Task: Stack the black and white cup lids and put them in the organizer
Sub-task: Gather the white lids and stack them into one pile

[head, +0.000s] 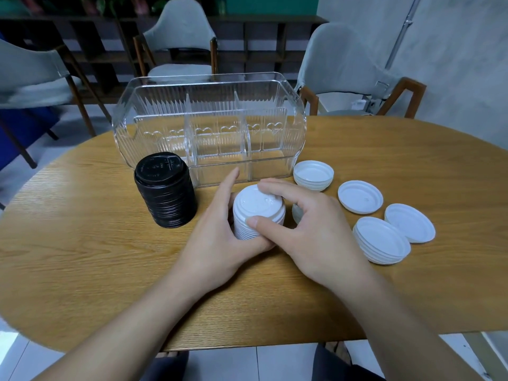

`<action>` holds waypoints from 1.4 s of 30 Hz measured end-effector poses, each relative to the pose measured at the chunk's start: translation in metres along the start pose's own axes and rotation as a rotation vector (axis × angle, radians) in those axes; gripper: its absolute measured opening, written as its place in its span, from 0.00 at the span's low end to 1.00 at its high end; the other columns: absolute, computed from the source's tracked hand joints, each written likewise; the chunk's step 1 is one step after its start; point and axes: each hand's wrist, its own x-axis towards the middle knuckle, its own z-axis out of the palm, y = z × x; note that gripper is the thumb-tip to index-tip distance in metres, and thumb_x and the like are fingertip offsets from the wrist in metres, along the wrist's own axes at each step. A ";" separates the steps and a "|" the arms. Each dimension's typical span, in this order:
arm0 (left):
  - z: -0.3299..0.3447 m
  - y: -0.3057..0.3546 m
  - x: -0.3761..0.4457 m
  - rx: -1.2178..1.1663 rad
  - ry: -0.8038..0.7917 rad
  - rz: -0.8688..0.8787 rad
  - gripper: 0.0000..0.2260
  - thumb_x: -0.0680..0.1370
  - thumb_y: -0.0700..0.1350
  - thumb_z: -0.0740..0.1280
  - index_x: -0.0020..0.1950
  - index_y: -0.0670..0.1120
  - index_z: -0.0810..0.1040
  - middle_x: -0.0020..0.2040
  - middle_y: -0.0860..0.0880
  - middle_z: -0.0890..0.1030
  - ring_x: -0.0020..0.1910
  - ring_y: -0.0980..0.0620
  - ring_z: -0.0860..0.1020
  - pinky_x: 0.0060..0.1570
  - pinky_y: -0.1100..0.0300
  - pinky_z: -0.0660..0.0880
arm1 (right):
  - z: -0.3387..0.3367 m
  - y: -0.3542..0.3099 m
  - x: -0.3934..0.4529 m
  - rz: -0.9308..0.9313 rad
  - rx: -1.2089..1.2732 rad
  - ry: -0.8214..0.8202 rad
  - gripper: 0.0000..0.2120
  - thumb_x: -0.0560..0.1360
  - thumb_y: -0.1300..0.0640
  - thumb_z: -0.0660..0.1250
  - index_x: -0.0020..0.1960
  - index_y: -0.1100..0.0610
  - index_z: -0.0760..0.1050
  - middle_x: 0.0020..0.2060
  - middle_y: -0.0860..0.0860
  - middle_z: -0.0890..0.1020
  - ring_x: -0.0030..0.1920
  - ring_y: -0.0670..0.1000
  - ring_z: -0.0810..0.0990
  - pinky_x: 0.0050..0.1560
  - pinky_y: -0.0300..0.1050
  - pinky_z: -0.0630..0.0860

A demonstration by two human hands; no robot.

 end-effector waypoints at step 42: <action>0.012 0.008 0.002 0.171 0.075 0.200 0.30 0.81 0.59 0.74 0.80 0.50 0.75 0.73 0.55 0.77 0.76 0.56 0.74 0.73 0.67 0.67 | -0.032 0.033 -0.003 0.076 -0.447 0.053 0.09 0.78 0.52 0.80 0.42 0.47 0.81 0.44 0.42 0.82 0.51 0.49 0.78 0.61 0.48 0.67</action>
